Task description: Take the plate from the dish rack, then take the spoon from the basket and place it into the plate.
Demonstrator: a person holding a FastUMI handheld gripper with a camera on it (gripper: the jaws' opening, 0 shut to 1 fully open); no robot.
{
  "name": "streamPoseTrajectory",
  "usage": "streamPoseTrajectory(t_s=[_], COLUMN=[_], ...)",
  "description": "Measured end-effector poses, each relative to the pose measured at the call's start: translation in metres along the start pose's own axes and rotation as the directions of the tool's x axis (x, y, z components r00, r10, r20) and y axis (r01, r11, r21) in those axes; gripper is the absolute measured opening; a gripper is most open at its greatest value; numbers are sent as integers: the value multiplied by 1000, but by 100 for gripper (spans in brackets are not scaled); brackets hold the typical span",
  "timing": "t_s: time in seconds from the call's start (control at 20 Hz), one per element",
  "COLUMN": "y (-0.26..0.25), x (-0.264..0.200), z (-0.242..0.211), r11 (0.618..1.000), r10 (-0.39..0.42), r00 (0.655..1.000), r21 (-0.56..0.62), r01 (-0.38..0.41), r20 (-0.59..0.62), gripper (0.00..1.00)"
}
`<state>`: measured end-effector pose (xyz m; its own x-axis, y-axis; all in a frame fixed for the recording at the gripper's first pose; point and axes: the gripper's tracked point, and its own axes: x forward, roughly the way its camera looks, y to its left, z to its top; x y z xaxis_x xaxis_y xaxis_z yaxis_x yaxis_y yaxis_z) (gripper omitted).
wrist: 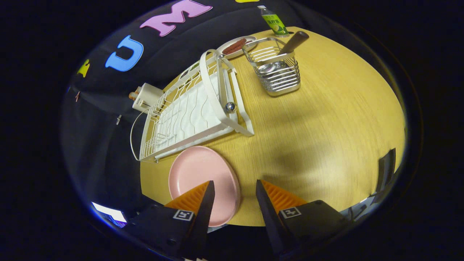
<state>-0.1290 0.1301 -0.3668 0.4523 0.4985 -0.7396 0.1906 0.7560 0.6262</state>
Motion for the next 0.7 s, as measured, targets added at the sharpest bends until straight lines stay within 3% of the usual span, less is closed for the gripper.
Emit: streamPoseTrajectory(t_s=[0.2, 0.45, 0.7], y=[-16, -41, -61], x=[-35, -77, -66], z=[57, 136, 178], r11=[989, 959, 929], r10=[-56, -127, -135], r00=[976, 893, 867], r21=[-119, -178, -243], r01=[83, 222, 279], r20=[209, 431, 479], gripper=[79, 84, 69])
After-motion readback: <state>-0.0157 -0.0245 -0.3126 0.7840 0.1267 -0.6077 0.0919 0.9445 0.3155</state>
